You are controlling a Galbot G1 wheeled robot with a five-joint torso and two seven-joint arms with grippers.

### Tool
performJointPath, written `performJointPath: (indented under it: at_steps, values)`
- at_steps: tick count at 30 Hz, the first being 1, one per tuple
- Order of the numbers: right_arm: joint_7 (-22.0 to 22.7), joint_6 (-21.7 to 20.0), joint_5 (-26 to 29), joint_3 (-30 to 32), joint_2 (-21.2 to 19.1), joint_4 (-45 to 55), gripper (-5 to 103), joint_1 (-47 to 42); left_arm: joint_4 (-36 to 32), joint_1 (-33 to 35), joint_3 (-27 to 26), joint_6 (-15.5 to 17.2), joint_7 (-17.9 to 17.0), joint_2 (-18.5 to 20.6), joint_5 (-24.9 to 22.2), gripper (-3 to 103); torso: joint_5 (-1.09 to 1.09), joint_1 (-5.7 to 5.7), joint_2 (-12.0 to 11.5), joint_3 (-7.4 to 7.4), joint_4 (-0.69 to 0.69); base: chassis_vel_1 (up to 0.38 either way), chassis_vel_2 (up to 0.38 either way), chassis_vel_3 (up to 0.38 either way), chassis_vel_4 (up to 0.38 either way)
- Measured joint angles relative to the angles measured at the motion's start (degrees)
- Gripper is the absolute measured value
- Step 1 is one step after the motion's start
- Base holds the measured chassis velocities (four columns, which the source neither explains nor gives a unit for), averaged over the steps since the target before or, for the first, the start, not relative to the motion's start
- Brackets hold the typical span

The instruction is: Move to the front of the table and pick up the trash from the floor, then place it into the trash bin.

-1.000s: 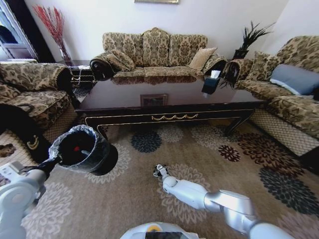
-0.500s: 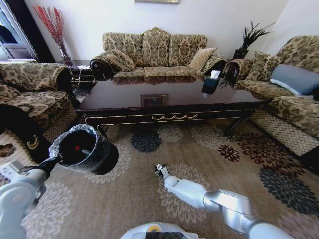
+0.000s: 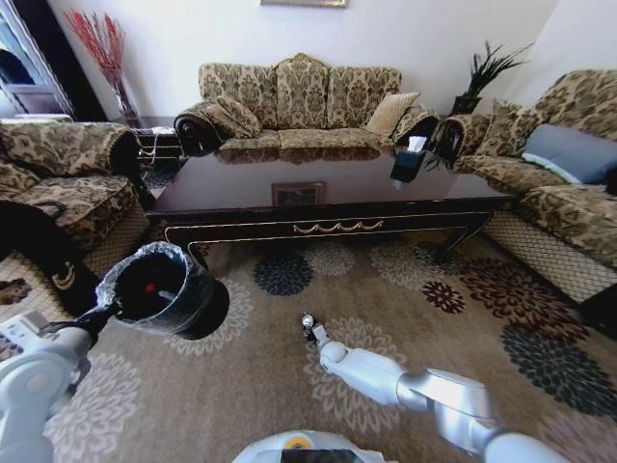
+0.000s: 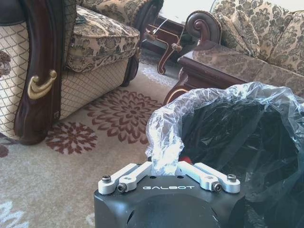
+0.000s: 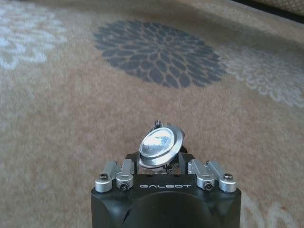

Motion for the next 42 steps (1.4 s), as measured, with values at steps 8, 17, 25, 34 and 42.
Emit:
performJointPath:
  at_steps: [8, 17, 25, 34, 42]
  values:
    - [0.8, -0.7, 2.2, -1.0, -2.1, 4.4, 41, 0.6, 0.1, -0.2, 0.2, 0.0, 0.0, 0.0, 0.0, 3, 0.00, 0.00, 0.0, 0.00, -0.01, 0.000, 0.000, 0.000, 0.000]
    - [0.6, -0.3, 1.2, 0.4, 1.5, -1.1, 40, -0.3, 0.0, 0.2, 0.0, 0.0, 0.0, 0.1, 0.2, 3, 0.00, 0.00, 0.0, 0.01, 0.00, 0.000, 0.000, 0.000, 0.000]
    - [-0.1, 0.4, 0.9, 0.7, 2.0, -2.3, 49, -0.2, -0.1, 0.3, -0.1, 0.0, 0.1, 0.0, 0.3, 3, 0.00, 0.00, 0.0, 0.01, 0.00, 0.000, 0.000, 0.000, 0.000]
    - [-1.1, 1.1, 0.5, 1.5, 2.1, -3.0, 17, -0.2, -0.1, 0.2, 0.2, 0.0, 0.1, -0.2, 0.9, 3, 0.00, 0.00, 0.0, 0.00, 0.00, 0.000, 0.000, 0.000, 0.000]
    - [-1.4, 1.6, -0.2, 1.7, 2.1, -3.3, 10, -0.3, -0.1, 0.2, 0.3, 0.0, 0.2, -0.3, 1.0, 3, 0.00, 0.00, 0.0, 0.00, 0.00, 0.000, 0.000, 0.000, 0.000]
